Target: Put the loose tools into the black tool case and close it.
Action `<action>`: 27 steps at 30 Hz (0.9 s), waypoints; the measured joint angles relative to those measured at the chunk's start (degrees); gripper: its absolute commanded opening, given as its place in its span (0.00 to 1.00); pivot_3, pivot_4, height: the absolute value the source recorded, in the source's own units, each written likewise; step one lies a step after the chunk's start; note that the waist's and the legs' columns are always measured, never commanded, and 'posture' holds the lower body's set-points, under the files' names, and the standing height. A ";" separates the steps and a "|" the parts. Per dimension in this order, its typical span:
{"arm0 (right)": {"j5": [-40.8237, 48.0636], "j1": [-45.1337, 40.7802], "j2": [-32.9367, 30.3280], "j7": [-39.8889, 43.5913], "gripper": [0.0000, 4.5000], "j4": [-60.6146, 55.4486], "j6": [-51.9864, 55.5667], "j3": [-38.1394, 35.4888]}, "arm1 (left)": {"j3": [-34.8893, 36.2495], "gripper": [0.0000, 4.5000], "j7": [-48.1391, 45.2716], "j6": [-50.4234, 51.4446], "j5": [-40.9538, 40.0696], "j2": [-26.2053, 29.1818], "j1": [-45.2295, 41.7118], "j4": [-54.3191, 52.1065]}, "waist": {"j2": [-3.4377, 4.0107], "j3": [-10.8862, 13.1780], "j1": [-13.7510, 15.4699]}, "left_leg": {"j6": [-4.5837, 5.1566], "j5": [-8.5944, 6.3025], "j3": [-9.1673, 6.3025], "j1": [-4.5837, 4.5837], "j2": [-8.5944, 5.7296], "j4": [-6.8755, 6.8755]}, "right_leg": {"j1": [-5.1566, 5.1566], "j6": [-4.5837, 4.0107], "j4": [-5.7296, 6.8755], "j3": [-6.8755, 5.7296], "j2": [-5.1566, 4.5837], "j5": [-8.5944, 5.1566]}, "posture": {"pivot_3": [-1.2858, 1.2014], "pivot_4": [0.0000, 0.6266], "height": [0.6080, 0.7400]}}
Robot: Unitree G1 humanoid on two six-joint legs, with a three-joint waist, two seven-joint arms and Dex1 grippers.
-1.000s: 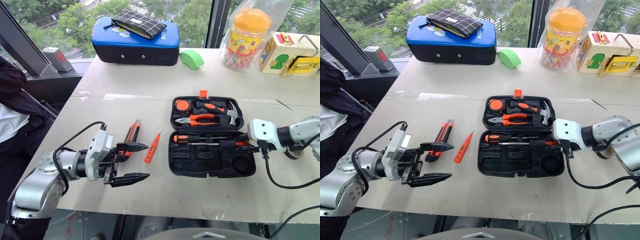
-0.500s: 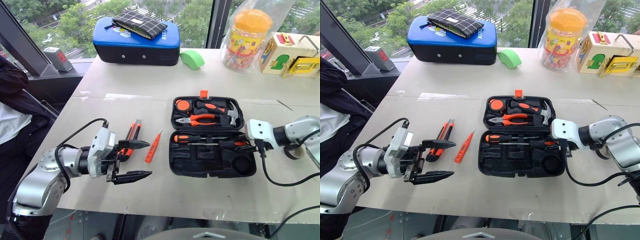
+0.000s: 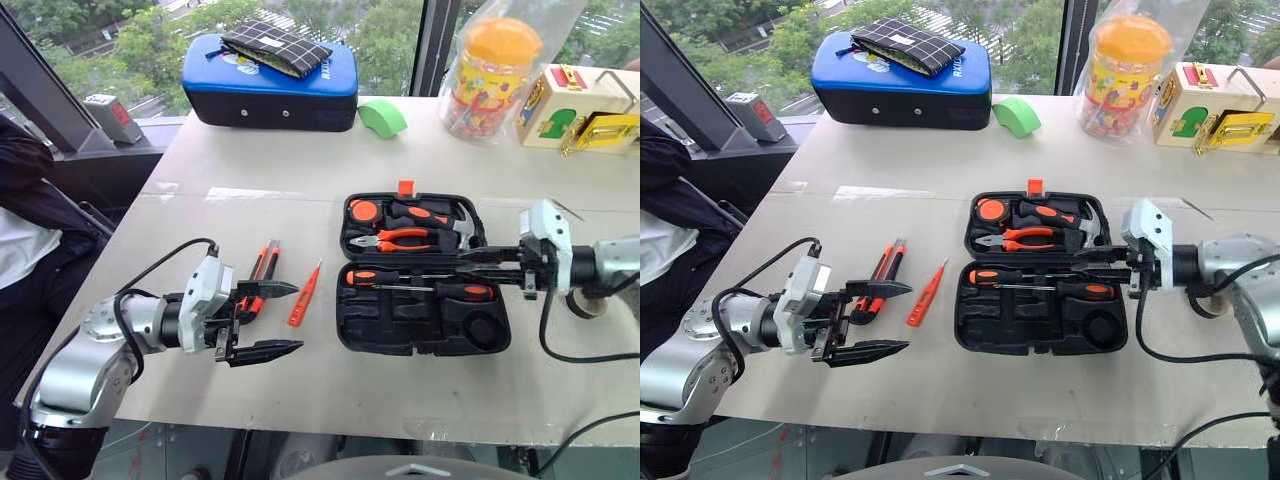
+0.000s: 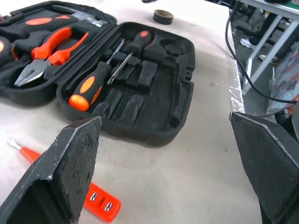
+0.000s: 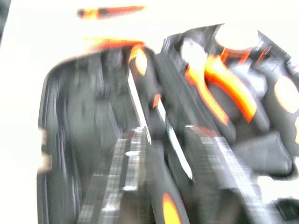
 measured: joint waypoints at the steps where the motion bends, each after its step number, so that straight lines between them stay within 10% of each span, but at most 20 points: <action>1: -0.68 1.44 1.09 -1.61 0.01 0.06 -0.23 0.33 | -0.02 1.00 0.00 -0.07 0.18 -0.10 0.18 0.06 | 0.01 0.01 0.03 | -0.01 0.00 0.01 -0.01 -0.02 0.01 | 0.00 0.00 0.00 0.00 0.01 0.00 | 0.52 0.24 1.00; 17: -18.60 10.74 3.74 -14.12 0.01 -1.15 -18.78 6.99 | 3.21 1.00 14.02 2.52 0.59 -5.74 2.59 0.37 | -0.45 -0.49 -0.05 | 0.19 -0.12 0.10 0.18 -0.04 0.17 | 0.04 0.00 0.32 0.19 0.22 0.01 | 0.52 0.24 1.00; 27: 7.32 17.15 -0.45 -7.77 0.88 -21.34 -7.14 -3.81 | 9.29 1.00 54.62 19.30 8.06 -19.50 5.30 -11.14 | -0.29 -0.32 0.04 | 0.15 -0.18 0.10 0.10 -0.03 0.23 | 0.03 0.02 0.25 0.24 0.26 0.01 | 0.52 0.24 1.00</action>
